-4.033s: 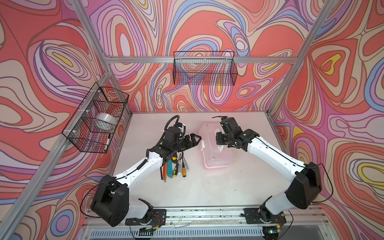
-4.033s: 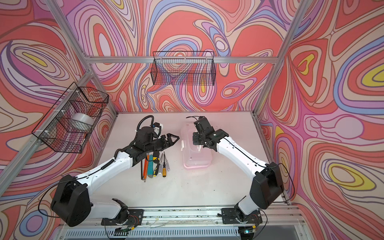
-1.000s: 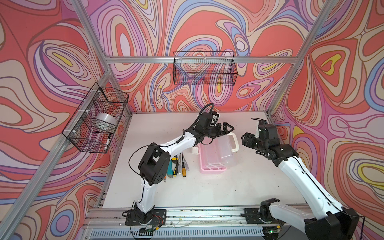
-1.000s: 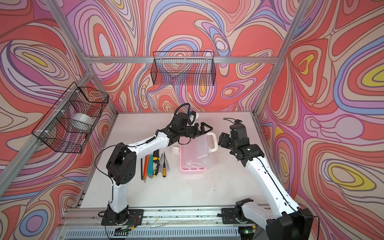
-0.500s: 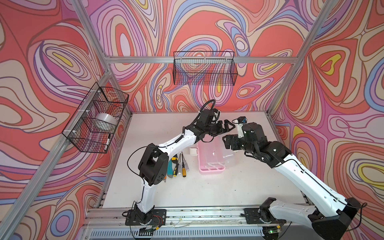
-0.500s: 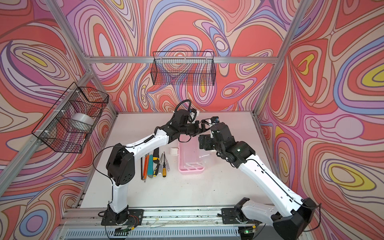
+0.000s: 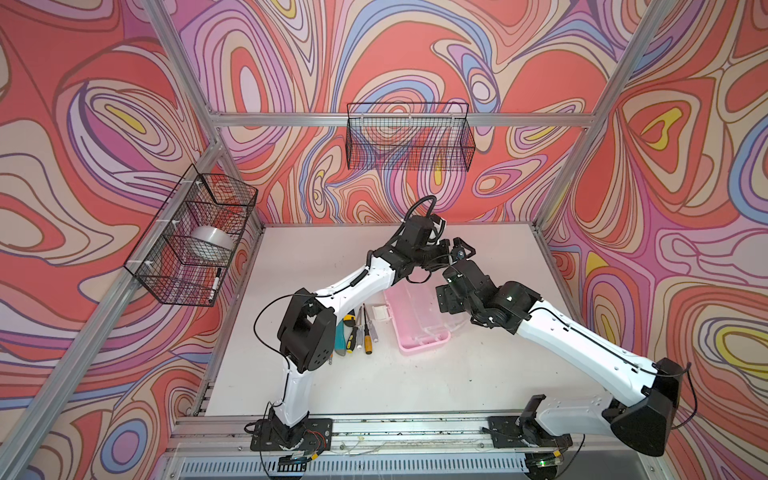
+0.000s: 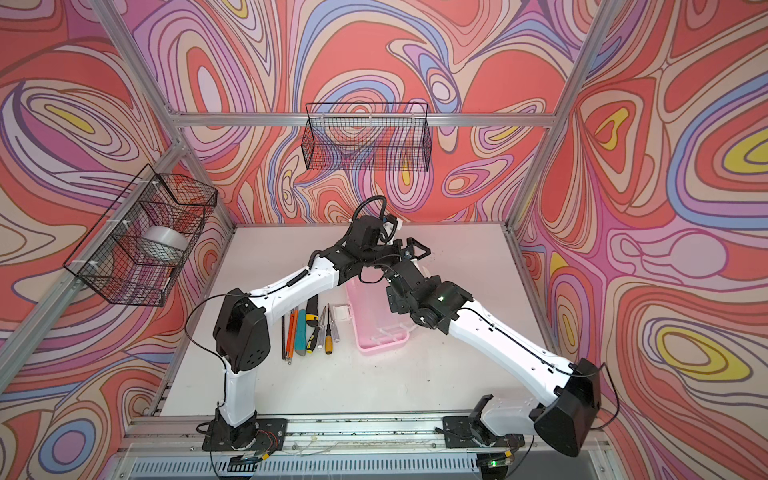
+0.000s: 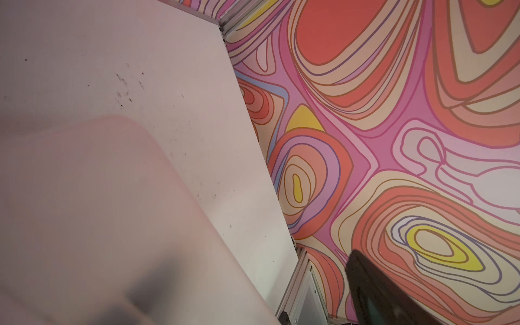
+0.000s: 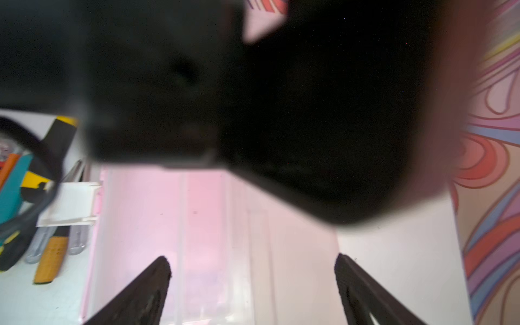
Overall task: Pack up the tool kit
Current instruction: 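Lift the clear lid open with the right gripper while the left gripper steadies the box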
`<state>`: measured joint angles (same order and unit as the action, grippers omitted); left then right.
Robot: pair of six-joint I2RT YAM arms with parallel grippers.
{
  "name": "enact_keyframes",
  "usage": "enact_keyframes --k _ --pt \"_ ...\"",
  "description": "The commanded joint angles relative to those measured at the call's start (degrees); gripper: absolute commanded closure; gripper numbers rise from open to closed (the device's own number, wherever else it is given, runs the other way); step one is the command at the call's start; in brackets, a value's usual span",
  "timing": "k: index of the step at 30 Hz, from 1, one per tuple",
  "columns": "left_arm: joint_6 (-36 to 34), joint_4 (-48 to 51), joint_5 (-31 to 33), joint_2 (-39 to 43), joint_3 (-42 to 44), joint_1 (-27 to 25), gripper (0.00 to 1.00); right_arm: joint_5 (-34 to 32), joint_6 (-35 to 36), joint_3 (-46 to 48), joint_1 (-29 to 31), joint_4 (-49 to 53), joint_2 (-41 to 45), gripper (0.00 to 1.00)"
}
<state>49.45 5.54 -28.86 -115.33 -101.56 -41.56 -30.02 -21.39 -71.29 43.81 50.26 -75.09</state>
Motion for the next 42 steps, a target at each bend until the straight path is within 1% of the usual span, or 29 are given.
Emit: enact_keyframes --k 1,5,8,10,14,17,20,22,26,30,31,34,37,42 --pt "-3.0 -1.0 0.4 3.2 0.0 -0.1 0.06 -7.4 -3.2 -0.6 -0.1 4.5 -0.9 0.05" --pt "-4.2 0.3 0.0 2.9 -0.4 0.0 0.06 -7.3 -4.3 0.2 -0.6 4.4 -1.3 0.06" --pt "-4.6 0.8 0.3 3.4 0.6 0.1 0.06 -8.6 -6.0 0.1 -2.7 6.6 -2.6 0.07" --pt "-4.8 0.8 0.8 4.3 1.7 0.1 0.06 -8.6 -6.3 0.9 -5.2 7.6 -2.6 0.07" --pt "-6.1 1.8 1.8 7.1 4.8 0.6 0.04 -5.8 -4.8 3.4 -10.9 6.4 -1.6 0.08" --pt "-7.0 1.8 3.3 10.3 8.8 1.4 0.02 -4.3 -4.1 4.1 -11.1 5.0 0.8 0.08" --pt "-7.6 1.7 5.0 14.1 13.1 2.5 0.02 -3.2 -3.7 2.7 -11.1 5.1 1.6 0.08" --pt "-9.0 2.8 7.6 17.0 16.7 3.0 0.02 -2.4 -3.6 2.0 -11.1 5.1 2.3 0.09" --pt "-11.0 5.8 15.5 22.2 24.0 3.3 0.03 2.6 -2.8 2.9 -11.1 2.1 3.6 0.12" --pt "-11.5 9.2 23.1 24.5 29.2 3.3 0.05 7.9 -2.7 3.4 -11.0 -0.9 3.7 0.15" --pt "-11.4 11.0 24.2 24.6 30.3 3.3 0.05 9.0 -2.8 3.4 -10.9 -1.6 3.7 0.16" --pt "-10.2 11.8 26.2 24.8 33.8 3.3 0.08 11.5 -2.9 3.0 -10.6 -2.9 2.9 0.17" --pt "-9.3 12.2 27.5 24.4 35.6 3.2 0.12 12.2 -3.0 2.3 -10.1 -3.8 2.3 0.18" --pt "-9.9 12.5 31.3 24.3 37.4 3.2 0.13 13.1 -3.0 2.1 -10.0 -6.0 1.9 0.21"
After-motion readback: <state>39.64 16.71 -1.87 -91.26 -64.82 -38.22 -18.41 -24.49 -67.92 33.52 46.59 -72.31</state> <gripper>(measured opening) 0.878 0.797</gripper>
